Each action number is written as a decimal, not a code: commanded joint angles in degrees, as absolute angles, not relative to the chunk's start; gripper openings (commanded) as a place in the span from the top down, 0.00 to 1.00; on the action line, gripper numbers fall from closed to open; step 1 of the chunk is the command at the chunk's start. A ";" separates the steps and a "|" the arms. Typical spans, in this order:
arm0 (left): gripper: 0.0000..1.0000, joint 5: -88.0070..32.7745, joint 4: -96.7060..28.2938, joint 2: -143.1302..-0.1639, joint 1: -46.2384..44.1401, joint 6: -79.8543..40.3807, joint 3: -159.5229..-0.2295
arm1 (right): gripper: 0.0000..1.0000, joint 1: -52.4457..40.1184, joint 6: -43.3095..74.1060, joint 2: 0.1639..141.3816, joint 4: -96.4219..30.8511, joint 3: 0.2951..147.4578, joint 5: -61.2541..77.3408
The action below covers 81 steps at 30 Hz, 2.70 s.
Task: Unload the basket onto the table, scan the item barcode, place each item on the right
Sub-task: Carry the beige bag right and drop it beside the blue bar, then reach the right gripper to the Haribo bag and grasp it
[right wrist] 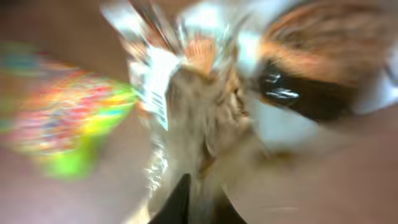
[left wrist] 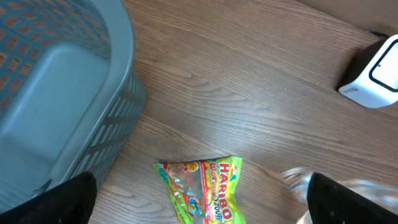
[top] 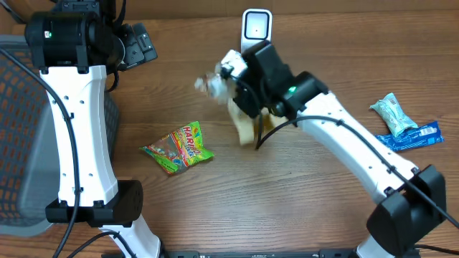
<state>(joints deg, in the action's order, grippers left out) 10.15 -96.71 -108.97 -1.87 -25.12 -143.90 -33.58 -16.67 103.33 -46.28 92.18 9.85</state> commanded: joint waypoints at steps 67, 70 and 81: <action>0.00 10.90 -96.79 -108.36 -1.91 -25.32 -144.53 | 0.10 -35.62 27.51 121.36 -40.49 89.19 37.04; 0.00 10.90 -96.79 -108.36 -1.89 -25.32 -144.51 | 0.12 -39.88 29.54 123.61 -38.79 89.19 35.70; 0.00 10.92 -96.79 -108.36 -1.89 -25.32 -144.51 | 0.53 -44.82 38.19 127.76 -35.86 89.19 30.76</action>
